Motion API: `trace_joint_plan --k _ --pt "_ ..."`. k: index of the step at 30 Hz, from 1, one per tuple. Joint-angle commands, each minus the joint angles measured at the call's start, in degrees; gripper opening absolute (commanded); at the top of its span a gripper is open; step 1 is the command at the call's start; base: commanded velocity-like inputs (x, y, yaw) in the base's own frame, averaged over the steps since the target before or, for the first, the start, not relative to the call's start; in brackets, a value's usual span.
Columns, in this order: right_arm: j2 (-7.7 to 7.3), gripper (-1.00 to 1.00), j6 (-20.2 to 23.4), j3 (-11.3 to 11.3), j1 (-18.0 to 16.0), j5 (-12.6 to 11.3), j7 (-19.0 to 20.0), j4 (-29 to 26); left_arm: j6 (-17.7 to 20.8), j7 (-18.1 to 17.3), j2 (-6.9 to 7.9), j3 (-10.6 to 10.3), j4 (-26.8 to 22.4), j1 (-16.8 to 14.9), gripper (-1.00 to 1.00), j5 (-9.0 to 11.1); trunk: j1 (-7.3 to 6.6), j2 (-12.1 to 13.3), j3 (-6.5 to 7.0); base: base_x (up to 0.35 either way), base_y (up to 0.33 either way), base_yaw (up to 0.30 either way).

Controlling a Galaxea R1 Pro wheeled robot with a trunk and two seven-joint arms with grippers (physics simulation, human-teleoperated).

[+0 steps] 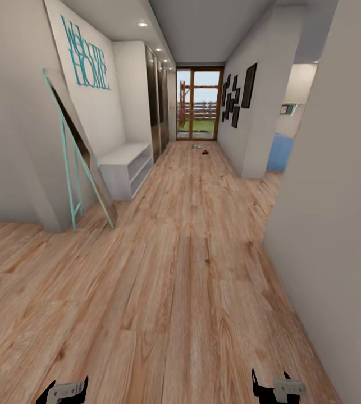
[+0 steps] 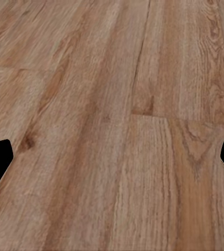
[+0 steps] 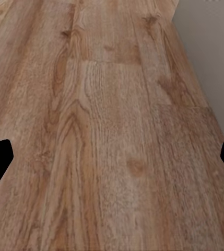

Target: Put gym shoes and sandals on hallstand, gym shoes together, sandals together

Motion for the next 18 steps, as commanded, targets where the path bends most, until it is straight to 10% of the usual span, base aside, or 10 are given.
trace_joint_plan --k 1,18 --pt "0.00 1.00 -0.1 0.2 0.0 0.2 -0.4 0.0 -0.2 -0.3 -0.04 0.5 0.0 0.0 1.00 -0.6 0.03 0.0 -0.14 0.337 0.000 -0.013" --pt "-0.14 1.00 -0.1 0.2 0.0 0.3 -0.3 0.0 -0.2 -0.3 -0.04 0.5 0.0 -0.1 1.00 -0.6 0.03 0.0 -0.68 0.337 0.000 -0.003"
